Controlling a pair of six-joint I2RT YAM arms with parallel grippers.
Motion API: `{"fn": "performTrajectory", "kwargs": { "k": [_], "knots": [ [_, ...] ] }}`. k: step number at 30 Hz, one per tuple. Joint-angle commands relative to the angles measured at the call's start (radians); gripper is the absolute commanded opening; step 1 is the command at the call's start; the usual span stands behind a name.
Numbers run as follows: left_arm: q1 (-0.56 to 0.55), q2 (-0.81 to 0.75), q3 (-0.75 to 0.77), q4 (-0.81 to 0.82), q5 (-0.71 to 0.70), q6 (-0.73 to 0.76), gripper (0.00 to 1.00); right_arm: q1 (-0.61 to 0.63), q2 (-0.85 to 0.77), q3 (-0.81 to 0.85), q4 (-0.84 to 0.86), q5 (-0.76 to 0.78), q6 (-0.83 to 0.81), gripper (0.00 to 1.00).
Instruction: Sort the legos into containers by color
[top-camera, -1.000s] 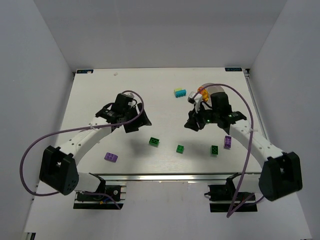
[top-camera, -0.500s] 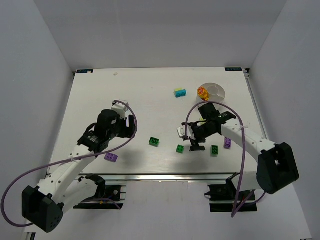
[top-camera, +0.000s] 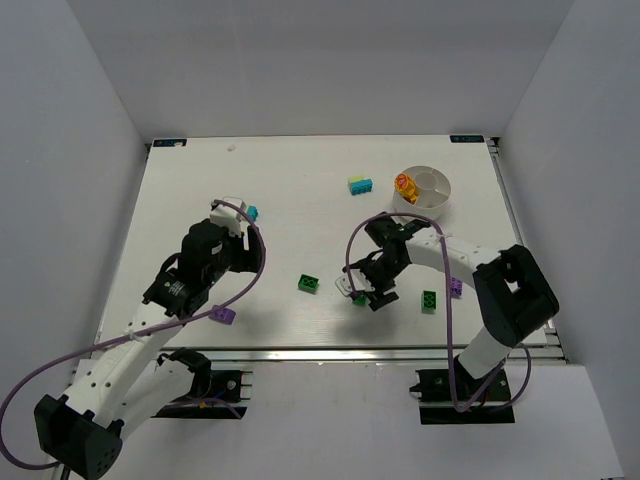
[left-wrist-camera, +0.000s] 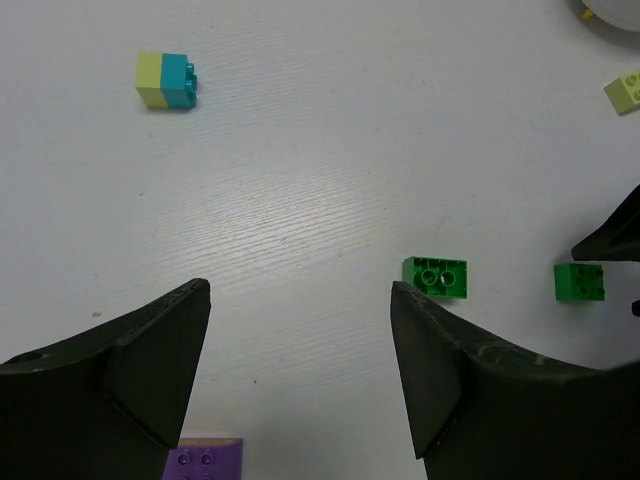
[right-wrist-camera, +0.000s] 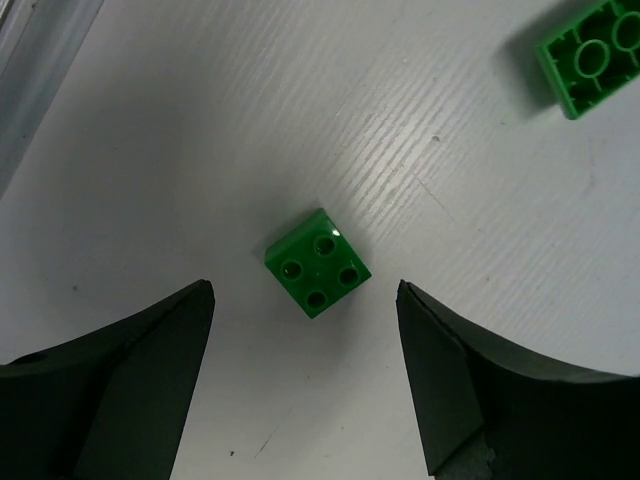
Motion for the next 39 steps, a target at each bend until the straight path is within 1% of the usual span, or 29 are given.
{"fn": "performTrajectory", "kwargs": {
  "k": [1,10,13,16,19,20,23,25,26,27,28,30,31,33,34,36,37,38,39],
  "knots": [
    [0.003,-0.036,-0.001,0.015,-0.031,0.006,0.82,0.029,0.03,0.02,0.014,0.06,-0.064,0.78],
    [0.003,-0.051,-0.004,0.015,-0.049,0.003,0.83,0.105,0.079,0.038,0.039,0.146,-0.098,0.72],
    [0.003,-0.051,-0.004,0.016,-0.049,0.003,0.83,0.117,0.082,0.032,0.042,0.16,-0.104,0.68],
    [0.003,-0.053,-0.005,0.015,-0.051,-0.001,0.83,0.123,0.082,0.025,0.04,0.181,-0.107,0.58],
    [0.003,-0.054,-0.005,0.016,-0.049,0.0,0.83,0.126,0.076,0.017,0.043,0.206,-0.087,0.34],
    [0.003,-0.054,-0.005,0.018,-0.049,0.0,0.83,0.123,0.073,0.015,0.045,0.215,-0.081,0.23],
    [0.003,-0.058,-0.005,0.018,-0.048,-0.002,0.83,0.122,0.056,0.011,0.071,0.232,-0.023,0.15],
    [0.003,-0.059,-0.005,0.018,-0.044,-0.002,0.83,0.119,0.042,0.029,0.129,0.24,0.126,0.1],
    [0.003,-0.059,-0.005,0.018,-0.043,-0.005,0.83,0.108,0.038,0.041,0.155,0.249,0.201,0.04],
    [0.003,-0.061,-0.005,0.016,-0.041,-0.005,0.83,0.103,0.016,0.051,0.198,0.266,0.29,0.02],
    [0.003,-0.062,-0.005,0.016,-0.04,-0.003,0.83,0.1,0.004,0.066,0.288,0.314,0.489,0.0],
    [0.003,-0.062,-0.005,0.018,-0.034,-0.005,0.83,0.062,-0.031,0.098,0.319,0.329,0.65,0.0],
    [0.003,-0.061,-0.007,0.018,-0.031,-0.005,0.83,0.047,-0.045,0.129,0.336,0.348,0.816,0.0],
    [0.003,-0.061,-0.005,0.018,-0.015,-0.003,0.83,-0.012,-0.088,0.155,0.352,0.344,0.936,0.0],
    [0.003,-0.058,-0.005,0.018,-0.012,-0.003,0.83,-0.047,-0.108,0.154,0.37,0.358,1.062,0.0],
    [0.003,-0.051,-0.002,0.016,-0.005,-0.005,0.83,-0.082,-0.175,0.14,0.436,0.37,1.152,0.0],
    [0.003,-0.051,-0.002,0.016,-0.003,-0.005,0.83,-0.137,-0.194,0.131,0.469,0.457,1.207,0.0],
    [0.003,-0.051,-0.002,0.015,0.0,-0.005,0.83,-0.156,-0.211,0.12,0.502,0.486,1.299,0.0],
    [0.003,-0.051,-0.002,0.016,0.0,-0.006,0.83,-0.176,-0.231,0.121,0.51,0.494,1.321,0.0]
  ]
}}
